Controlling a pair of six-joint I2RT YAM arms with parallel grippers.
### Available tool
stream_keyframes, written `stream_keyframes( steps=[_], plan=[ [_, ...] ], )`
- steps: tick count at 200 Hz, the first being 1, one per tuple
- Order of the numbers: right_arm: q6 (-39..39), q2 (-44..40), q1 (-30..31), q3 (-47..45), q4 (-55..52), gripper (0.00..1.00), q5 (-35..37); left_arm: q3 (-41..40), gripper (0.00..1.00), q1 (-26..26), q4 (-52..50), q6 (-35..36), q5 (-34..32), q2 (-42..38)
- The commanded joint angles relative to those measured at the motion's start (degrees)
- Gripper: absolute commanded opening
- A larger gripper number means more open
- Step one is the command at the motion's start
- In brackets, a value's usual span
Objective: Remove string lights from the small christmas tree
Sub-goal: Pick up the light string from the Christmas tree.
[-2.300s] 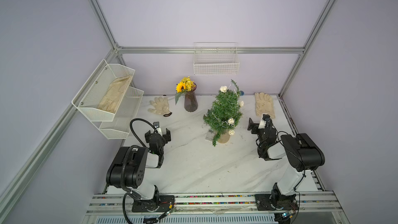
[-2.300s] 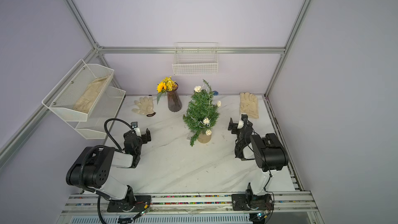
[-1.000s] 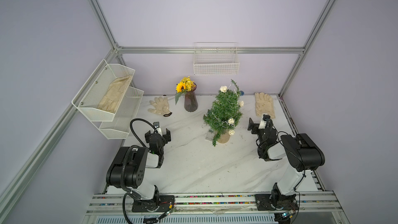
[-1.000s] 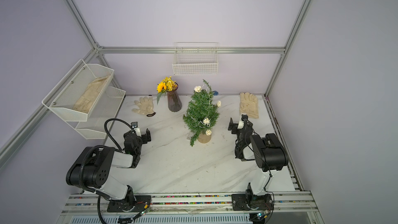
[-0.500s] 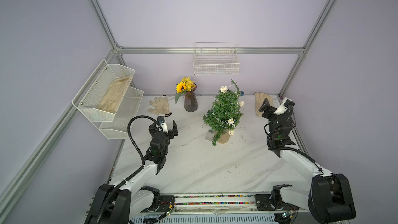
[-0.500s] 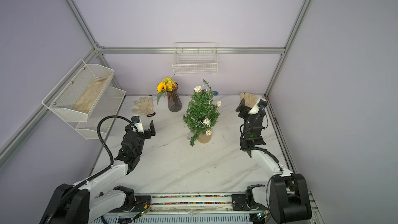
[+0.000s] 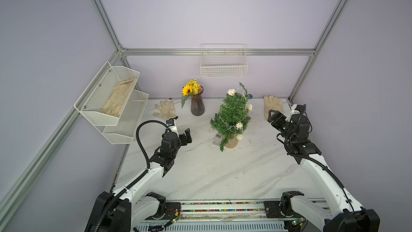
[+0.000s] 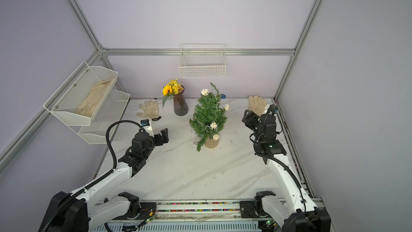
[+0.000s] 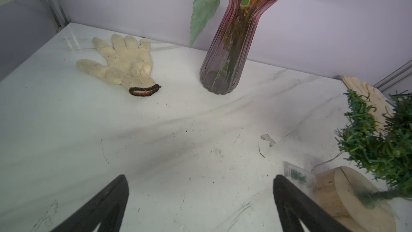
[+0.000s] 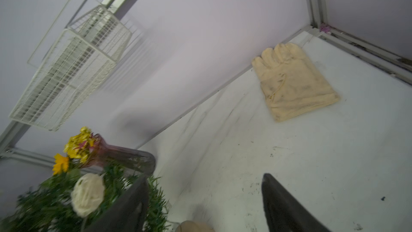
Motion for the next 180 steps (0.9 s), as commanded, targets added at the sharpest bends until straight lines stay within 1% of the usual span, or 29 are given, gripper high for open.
stream_keyframes(
  steps=[1, 16, 26, 37, 47, 64, 73, 97, 120, 139, 156, 180],
  plan=[
    [0.62, -1.50, 0.25, 2.66, -2.81, 0.63, -13.06, 2.23, 1.00, -0.09, -6.63, -5.70, -7.19, -0.40],
    [-1.74, -1.16, 0.25, 5.36, -6.40, 0.61, -18.74, 1.22, 1.00, 0.04, -8.84, -10.10, -13.62, 0.17],
    [-3.32, -2.39, 0.34, 6.59, -8.08, 0.58, -20.50, 0.32, 1.00, 0.09, -8.37, -12.14, -15.47, 0.86],
    [-3.65, -4.68, 0.42, 6.64, -6.75, 0.55, -23.14, -0.03, 1.00, 0.19, -7.68, -13.35, -15.45, 1.71],
    [-3.04, -6.24, 0.51, 6.18, -4.02, 0.51, -26.44, 0.21, 1.00, 0.17, -7.13, -13.03, -14.36, 2.52],
    [-0.52, -5.80, 1.16, 5.68, 0.78, 0.47, -32.14, 1.13, 1.00, 0.19, -6.83, -12.36, -12.47, 3.92],
    [0.31, -5.30, 1.98, 5.58, 2.40, 0.44, -33.67, 1.32, 1.00, 0.17, -6.63, -12.28, -12.06, 4.65],
    [-0.68, -4.98, 5.98, 6.38, 3.14, 0.37, -32.29, 1.72, 1.00, 0.17, -7.12, -12.11, -12.13, 5.72],
    [-3.15, -3.43, 10.19, 8.13, 1.02, 0.35, -31.93, 1.83, 1.00, 0.18, -7.16, -12.11, -11.62, 5.61],
    [-4.72, -3.44, 14.14, 9.29, -0.93, 0.35, -29.30, 1.22, 1.00, 0.17, -6.19, -12.06, -10.76, 5.33],
    [-5.12, -4.12, 15.43, 9.79, -1.35, 0.35, -28.12, 1.11, 1.00, 0.20, -5.83, -12.11, -10.51, 5.30],
    [-5.74, -3.17, 16.06, 10.54, -1.75, 0.35, -28.59, 1.41, 1.00, 0.17, -5.91, -12.18, -9.83, 5.41]
  ],
)
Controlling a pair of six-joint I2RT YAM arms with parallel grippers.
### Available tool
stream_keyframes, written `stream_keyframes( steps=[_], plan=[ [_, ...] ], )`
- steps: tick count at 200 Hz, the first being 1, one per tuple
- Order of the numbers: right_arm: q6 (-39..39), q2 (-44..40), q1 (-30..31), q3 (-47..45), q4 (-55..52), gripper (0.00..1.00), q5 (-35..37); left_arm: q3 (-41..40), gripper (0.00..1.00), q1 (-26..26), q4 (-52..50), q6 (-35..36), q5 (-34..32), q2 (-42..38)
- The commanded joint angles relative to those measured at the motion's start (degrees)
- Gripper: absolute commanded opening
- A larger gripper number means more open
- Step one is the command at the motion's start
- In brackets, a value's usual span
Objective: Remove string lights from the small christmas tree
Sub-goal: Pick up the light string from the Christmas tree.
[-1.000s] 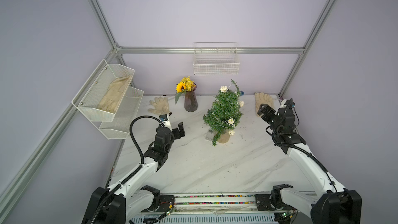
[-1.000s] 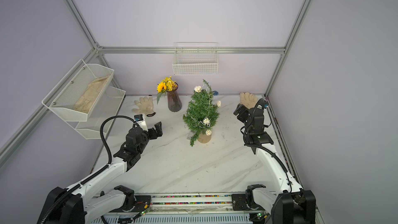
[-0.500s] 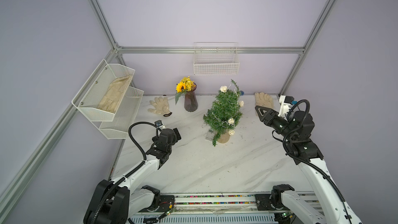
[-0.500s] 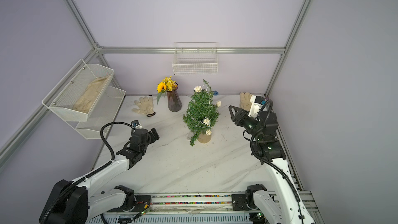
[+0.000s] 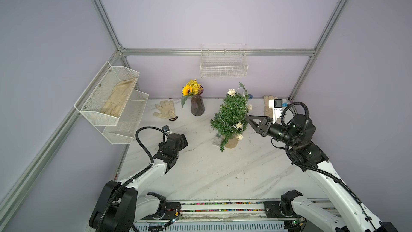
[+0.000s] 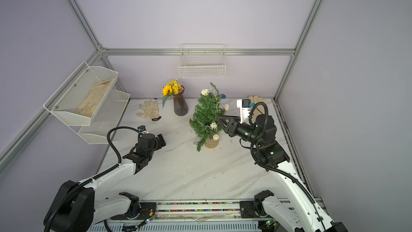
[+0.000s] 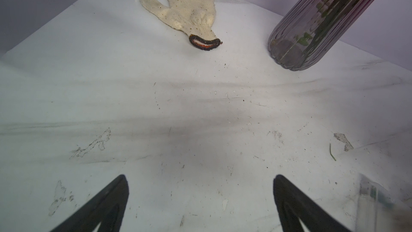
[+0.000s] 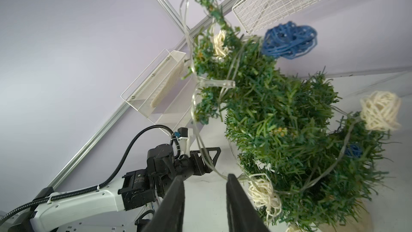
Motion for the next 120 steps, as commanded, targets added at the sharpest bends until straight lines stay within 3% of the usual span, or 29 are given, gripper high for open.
stream_keyframes(
  steps=[1, 120],
  plan=[
    [-1.64, -0.02, 0.68, 2.02, -1.04, 0.35, 1.10, 1.39, 1.00, 0.07, 1.95, -1.24, 0.87, -0.57],
    [-3.41, 5.59, 4.41, 3.63, 3.05, 0.35, 4.72, 0.29, 1.00, 0.07, 2.91, -1.04, 0.76, -1.37]
  ],
)
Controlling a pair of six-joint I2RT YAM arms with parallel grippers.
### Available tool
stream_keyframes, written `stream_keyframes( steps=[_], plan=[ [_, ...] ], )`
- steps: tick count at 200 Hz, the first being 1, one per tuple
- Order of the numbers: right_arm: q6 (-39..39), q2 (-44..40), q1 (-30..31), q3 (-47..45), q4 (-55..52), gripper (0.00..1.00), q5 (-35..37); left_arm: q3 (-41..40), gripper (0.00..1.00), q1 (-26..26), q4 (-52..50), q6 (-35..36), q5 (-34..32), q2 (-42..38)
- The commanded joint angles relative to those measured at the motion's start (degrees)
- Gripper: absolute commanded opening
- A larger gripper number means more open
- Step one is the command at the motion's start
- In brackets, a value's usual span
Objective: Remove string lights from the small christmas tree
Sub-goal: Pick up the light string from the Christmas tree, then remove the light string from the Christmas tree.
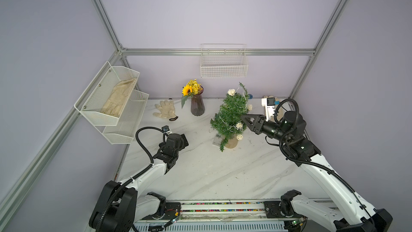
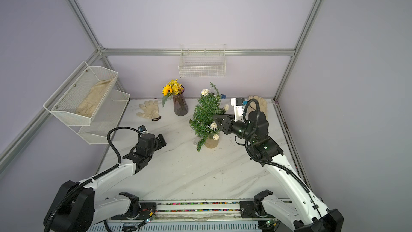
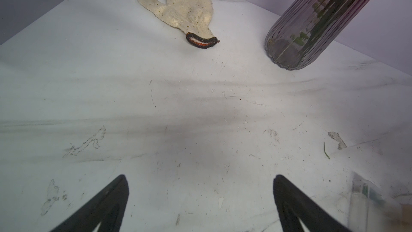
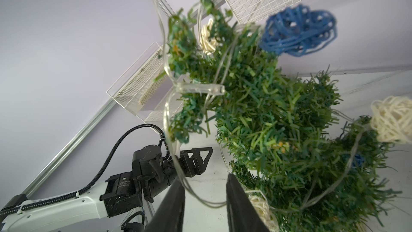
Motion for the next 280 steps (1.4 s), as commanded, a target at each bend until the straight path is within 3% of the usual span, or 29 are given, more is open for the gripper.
stream_keyframes(
  steps=[1, 30, 58, 87, 178, 199, 225, 253, 280],
  plan=[
    [-1.05, -0.12, 0.90, 2.49, 2.24, 0.35, 1.36, 0.31, 1.00, 0.07, 2.81, -0.46, -0.10, -1.15],
    [-1.22, 0.52, 1.15, 2.43, 2.60, 0.32, 1.84, 0.96, 1.00, 0.07, 2.26, -0.41, 0.39, -0.93],
    [-1.87, 0.26, 1.26, 3.43, 1.10, 0.09, 2.86, 0.54, 1.00, 0.07, 2.73, -0.43, -0.07, -0.91],
    [-3.13, -0.29, 1.24, 5.54, -1.68, 0.00, 3.43, 0.82, 1.00, 0.07, 2.66, -0.41, 0.47, -0.54],
    [-8.17, 5.52, 1.26, 24.01, -10.58, 0.00, 4.99, 0.69, 1.00, 0.07, 3.21, -0.45, 0.74, 0.15],
    [-8.75, 11.22, 1.24, 32.47, -15.54, 0.00, 9.98, 0.76, 1.00, 0.07, 3.16, -0.33, 0.99, -0.02],
    [-8.43, 18.49, 1.27, 40.73, -15.77, 0.00, 11.16, 0.36, 1.00, 0.09, 3.23, -0.22, 0.85, -0.74],
    [-7.04, 27.39, 1.22, 49.70, -15.09, 0.00, 8.38, 0.01, 1.00, 0.07, 3.69, -0.24, 1.00, -1.36],
    [-5.01, 32.01, 2.85, 52.39, -12.18, 0.00, 4.54, 0.08, 1.00, 0.07, 3.43, -0.21, 1.18, -1.74]
  ],
)
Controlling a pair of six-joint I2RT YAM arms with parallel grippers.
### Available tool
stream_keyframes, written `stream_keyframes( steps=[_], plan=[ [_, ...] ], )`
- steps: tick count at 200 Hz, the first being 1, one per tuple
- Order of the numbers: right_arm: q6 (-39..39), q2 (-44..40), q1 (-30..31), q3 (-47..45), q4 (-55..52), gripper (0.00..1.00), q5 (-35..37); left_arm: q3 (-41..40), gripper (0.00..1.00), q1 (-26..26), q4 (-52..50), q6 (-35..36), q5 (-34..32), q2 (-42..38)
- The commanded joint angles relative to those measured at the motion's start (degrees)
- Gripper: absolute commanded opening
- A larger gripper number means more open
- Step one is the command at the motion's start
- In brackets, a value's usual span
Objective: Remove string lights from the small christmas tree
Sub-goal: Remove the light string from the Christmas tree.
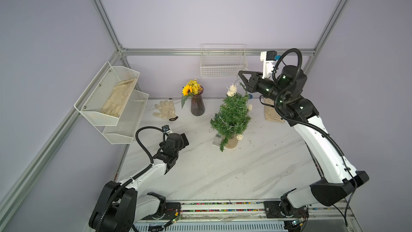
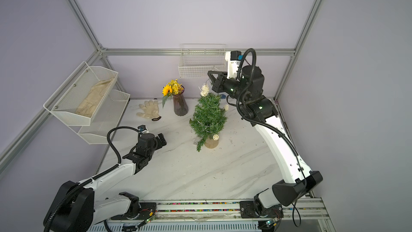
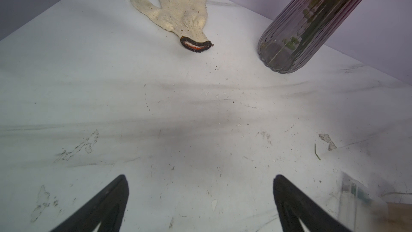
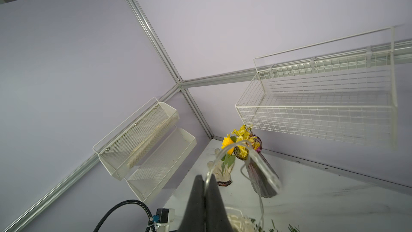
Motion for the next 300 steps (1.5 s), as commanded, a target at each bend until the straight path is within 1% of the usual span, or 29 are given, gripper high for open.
stream_keyframes(
  steps=[1, 8, 20, 34, 48, 74, 85, 98, 110, 121, 122, 128, 140, 211, 257, 282, 300],
  plan=[
    [1.60, 2.59, 1.89, 2.50, 1.20, 0.00, -3.38, 0.03, 1.00, 0.07, 2.18, -0.22, 0.21, -1.66],
    [1.53, 3.44, 2.80, 2.80, 1.50, 0.00, -4.02, -0.03, 1.00, 0.09, 2.38, -0.23, 0.21, -1.76],
    [1.18, 4.55, 4.05, 3.48, 1.69, 0.00, -7.27, -0.12, 1.00, 0.07, 2.44, -0.24, 0.01, -1.90],
    [-0.60, 4.44, 5.65, 3.34, 1.16, 0.00, -9.95, -0.03, 1.00, 0.07, 2.37, -0.21, -0.01, -1.90],
    [-3.51, 2.60, 7.26, 1.89, 0.43, 0.00, -11.52, -0.01, 1.00, 0.07, 2.28, -0.31, 0.21, -1.89],
    [-7.00, -3.28, 8.28, -4.69, -0.32, 0.00, -13.08, -0.03, 1.00, 0.07, 2.53, -0.43, 0.39, -1.70],
    [-8.02, -5.24, 8.32, -6.62, -2.82, 0.00, -10.13, 0.10, 1.00, 0.07, 2.51, -0.46, 0.33, -1.39],
    [-9.36, -7.12, 8.27, -8.12, -5.52, 0.00, -4.60, 0.35, 1.00, 0.07, 2.29, -0.50, 0.55, -1.02],
    [-10.68, -8.86, 8.30, -9.83, -5.79, 0.00, 0.24, 0.62, 1.00, 0.11, 2.09, -0.59, 0.95, -0.86],
    [-11.89, -9.04, 8.27, -11.17, -4.85, 0.00, 2.94, 0.67, 1.00, 0.07, 2.12, -0.64, 1.33, -0.82],
    [-12.00, -10.19, 8.27, -11.29, -4.72, 0.00, 3.51, 0.67, 1.00, 0.07, 2.15, -0.61, 1.35, -0.83],
    [-12.45, -10.59, 8.28, -11.48, -4.52, 0.00, 4.53, 0.56, 1.00, 0.07, 2.10, -0.62, 1.35, -0.84],
    [-13.05, -10.01, 8.12, -11.21, -4.63, 0.00, 5.30, 0.36, 1.00, 0.07, 2.09, -0.59, 1.10, -0.88],
    [-13.71, -6.13, 8.09, -7.18, -4.79, 0.00, 3.19, 0.40, 1.00, 0.07, 2.13, -0.47, 0.30, -0.80],
    [-11.26, -5.90, 8.09, -8.30, -3.47, 0.00, -0.25, 0.44, 1.00, 0.08, 1.94, -0.39, 0.19, -1.06],
    [-11.19, -5.31, 8.09, -8.30, -3.65, 0.00, -4.46, 0.46, 1.00, 0.07, 1.70, -0.78, -0.11, -1.32],
    [-11.45, -5.21, 8.09, -8.10, -3.69, 0.00, -7.99, -0.15, 1.00, 0.07, 1.65, -1.92, -1.85, -1.58]
  ],
)
